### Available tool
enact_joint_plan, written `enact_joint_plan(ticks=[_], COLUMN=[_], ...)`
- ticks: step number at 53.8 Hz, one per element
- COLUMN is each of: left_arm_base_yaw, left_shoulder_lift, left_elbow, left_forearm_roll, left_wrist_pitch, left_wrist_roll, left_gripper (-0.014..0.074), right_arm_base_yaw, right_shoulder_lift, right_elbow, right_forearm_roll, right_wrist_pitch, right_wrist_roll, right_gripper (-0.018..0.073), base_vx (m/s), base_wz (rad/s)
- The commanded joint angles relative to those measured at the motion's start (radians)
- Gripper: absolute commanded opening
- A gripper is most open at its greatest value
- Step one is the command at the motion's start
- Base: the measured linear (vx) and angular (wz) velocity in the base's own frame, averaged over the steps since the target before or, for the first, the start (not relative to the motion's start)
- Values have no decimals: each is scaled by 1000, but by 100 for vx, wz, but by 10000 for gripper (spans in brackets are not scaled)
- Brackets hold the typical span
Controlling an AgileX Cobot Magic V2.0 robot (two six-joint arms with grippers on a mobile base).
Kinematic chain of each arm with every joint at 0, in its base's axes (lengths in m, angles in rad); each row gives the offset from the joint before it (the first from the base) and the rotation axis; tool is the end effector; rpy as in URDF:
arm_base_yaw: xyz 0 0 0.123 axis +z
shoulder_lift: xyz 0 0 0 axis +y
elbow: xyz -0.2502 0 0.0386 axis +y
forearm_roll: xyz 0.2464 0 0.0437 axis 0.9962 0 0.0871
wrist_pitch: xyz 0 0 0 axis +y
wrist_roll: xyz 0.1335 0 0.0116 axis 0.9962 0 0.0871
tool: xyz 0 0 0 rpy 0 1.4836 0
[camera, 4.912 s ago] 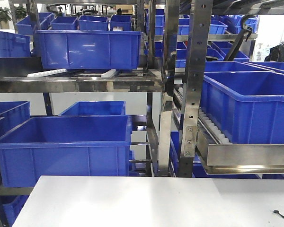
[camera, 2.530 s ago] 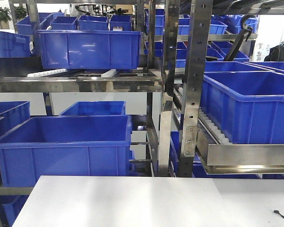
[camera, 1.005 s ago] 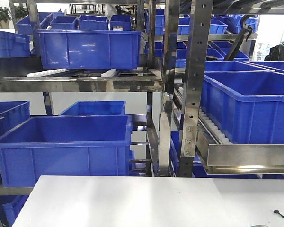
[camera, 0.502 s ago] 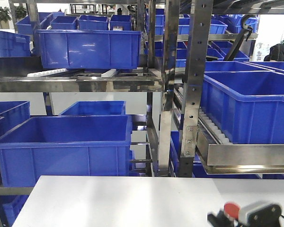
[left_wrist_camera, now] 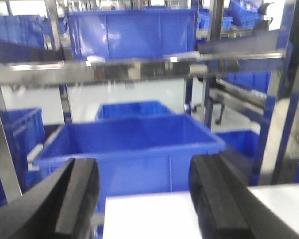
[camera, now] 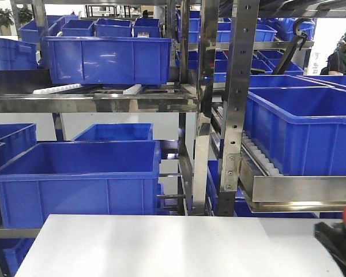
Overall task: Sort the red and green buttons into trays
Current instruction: 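Close the left gripper on the green button and lift it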
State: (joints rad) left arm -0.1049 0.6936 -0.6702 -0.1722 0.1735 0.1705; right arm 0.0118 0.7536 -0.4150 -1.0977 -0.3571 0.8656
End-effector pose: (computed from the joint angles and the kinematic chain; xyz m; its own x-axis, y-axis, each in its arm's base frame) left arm 0.2112 -0.0262 0.3362 -0.1063 0.0120 -0.9943 0.1340 0.9910 -0.0023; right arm 0.2173 0.0442 0.2711 -0.0157 -0.1938 -0.9809 -0.3314 0.9266 -0.1778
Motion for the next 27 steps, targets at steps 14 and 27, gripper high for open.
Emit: enact_joint_plan(ticks=[14, 27], left_arm_base_yaw=[-8, -96], left_shoulder_lift=[85, 411], left_elbow=[178, 355], left_forearm_roll=[-42, -21], left_wrist_pitch=[-112, -597], left_wrist_roll=[14, 11], left_gripper=[504, 504], right_arm_base_yaw=[-2, -2], right_shoulder_lift=[-256, -257], right_elbow=[102, 132], right_forearm_roll=[-392, -393], right_wrist_pitch=[-18, -5], right_wrist_roll=[431, 432], right_gripper=[-9, -9], base_vx=[0, 0], base_wz=[0, 0])
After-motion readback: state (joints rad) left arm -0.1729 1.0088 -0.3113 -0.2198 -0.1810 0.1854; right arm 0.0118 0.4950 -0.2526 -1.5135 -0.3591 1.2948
